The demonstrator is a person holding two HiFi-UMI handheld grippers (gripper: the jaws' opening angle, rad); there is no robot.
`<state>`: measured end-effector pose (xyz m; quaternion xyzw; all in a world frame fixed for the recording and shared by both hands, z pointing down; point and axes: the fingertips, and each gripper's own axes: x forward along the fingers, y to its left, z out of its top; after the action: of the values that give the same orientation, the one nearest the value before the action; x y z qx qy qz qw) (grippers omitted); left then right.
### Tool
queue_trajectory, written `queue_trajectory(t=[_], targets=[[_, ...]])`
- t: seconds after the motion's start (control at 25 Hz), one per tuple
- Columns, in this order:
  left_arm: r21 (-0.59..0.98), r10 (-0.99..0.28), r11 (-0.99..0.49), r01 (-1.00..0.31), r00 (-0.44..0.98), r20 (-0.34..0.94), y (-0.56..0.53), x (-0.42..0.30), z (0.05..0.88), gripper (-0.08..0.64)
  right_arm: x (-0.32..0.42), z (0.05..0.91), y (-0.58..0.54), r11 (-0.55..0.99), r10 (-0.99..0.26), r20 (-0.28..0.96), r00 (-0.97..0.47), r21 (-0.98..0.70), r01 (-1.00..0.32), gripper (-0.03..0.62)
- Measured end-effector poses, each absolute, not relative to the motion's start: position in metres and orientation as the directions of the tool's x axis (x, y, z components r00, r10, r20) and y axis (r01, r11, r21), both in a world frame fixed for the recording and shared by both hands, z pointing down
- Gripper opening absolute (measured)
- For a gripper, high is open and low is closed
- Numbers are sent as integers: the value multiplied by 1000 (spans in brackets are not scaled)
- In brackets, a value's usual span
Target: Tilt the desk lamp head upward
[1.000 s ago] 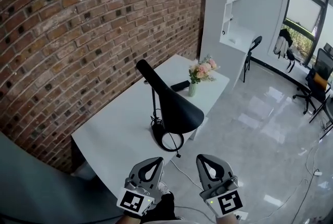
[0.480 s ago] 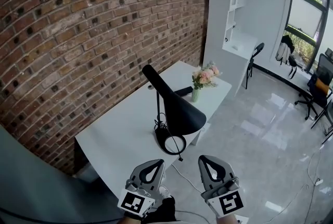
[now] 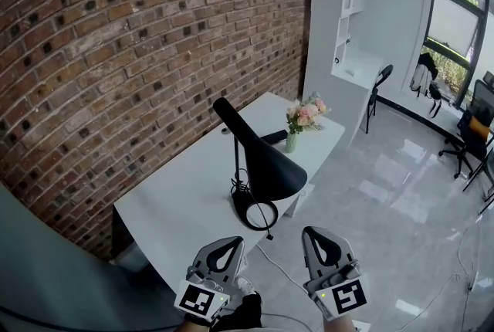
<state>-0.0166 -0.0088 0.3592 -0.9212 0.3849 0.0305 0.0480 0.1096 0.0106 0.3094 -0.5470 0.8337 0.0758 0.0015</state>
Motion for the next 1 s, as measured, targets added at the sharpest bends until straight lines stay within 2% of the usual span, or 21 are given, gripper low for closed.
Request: queue_trajectory(t=[0.68, 0.8, 1.0], targets=[[-60, -710, -697, -714, 700, -81, -14, -22, 362, 8, 102, 310, 3, 416, -895, -98, -436, 177, -892, 12], [-59, -710, -697, -715, 699, -80, -14, -24, 363, 8, 100, 314, 3, 418, -899, -66, -433, 168, -893, 12], [-61, -711, -695, -716, 698, -89, -13, -26, 363, 8, 98, 315, 2, 409, -904, -80, -420, 125, -904, 12]])
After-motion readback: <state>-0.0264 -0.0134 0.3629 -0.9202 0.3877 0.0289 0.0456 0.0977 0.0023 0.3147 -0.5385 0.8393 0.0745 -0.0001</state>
